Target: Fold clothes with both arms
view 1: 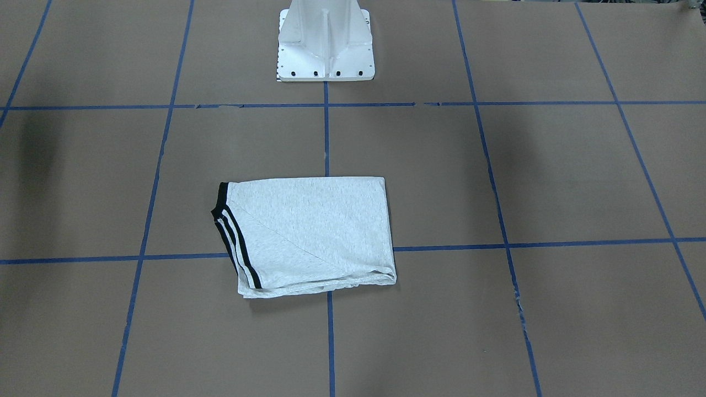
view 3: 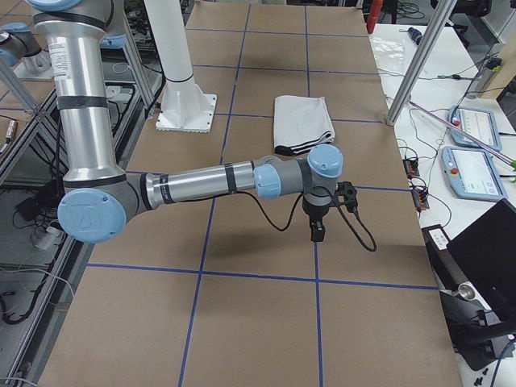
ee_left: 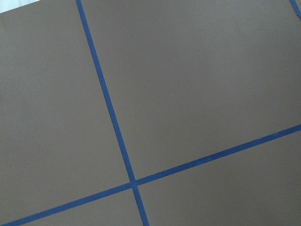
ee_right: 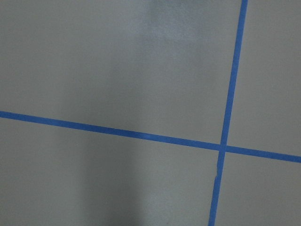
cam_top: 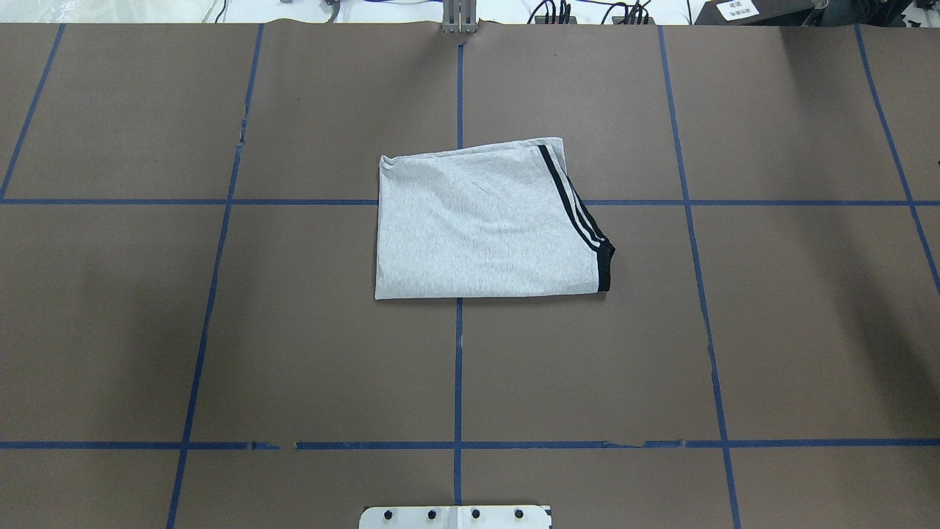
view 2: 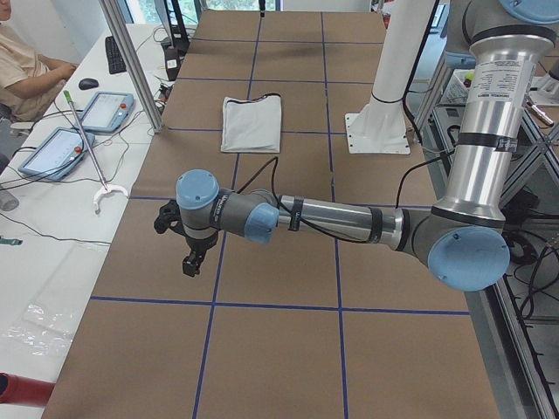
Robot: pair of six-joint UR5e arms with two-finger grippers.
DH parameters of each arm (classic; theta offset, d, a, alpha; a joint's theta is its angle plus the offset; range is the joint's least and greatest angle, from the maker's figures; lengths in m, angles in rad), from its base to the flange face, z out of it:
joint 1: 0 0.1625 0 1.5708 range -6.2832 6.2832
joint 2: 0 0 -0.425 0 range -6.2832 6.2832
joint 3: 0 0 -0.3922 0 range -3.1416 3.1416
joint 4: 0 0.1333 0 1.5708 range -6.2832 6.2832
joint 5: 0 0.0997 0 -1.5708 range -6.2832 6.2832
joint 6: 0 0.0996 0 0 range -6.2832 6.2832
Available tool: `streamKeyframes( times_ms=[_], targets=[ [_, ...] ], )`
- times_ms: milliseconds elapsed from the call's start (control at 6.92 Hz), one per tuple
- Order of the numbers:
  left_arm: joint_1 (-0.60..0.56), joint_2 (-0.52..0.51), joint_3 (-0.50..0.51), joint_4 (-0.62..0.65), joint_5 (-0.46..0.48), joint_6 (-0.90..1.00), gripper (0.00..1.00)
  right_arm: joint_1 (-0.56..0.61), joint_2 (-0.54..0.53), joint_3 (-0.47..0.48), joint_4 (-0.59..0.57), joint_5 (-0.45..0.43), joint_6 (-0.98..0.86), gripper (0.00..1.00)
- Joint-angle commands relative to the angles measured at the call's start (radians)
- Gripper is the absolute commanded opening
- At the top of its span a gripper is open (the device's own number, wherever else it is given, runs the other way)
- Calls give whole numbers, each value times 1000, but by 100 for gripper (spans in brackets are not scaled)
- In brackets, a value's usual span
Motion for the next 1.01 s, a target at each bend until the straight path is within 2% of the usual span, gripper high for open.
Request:
streamKeyframes(
  times_ms=[0,433,866],
  targets=[
    [0,1,2,13,-1,0,100,-21,0,-22,-1,-27,0,100],
    [6,-5,-5,14,8,-3,100,-40,9,-11,-4,-61,3,100],
    [18,0,5,13,-2,-2,100,-41,8,-13,-3,-52,3,100]
  ],
)
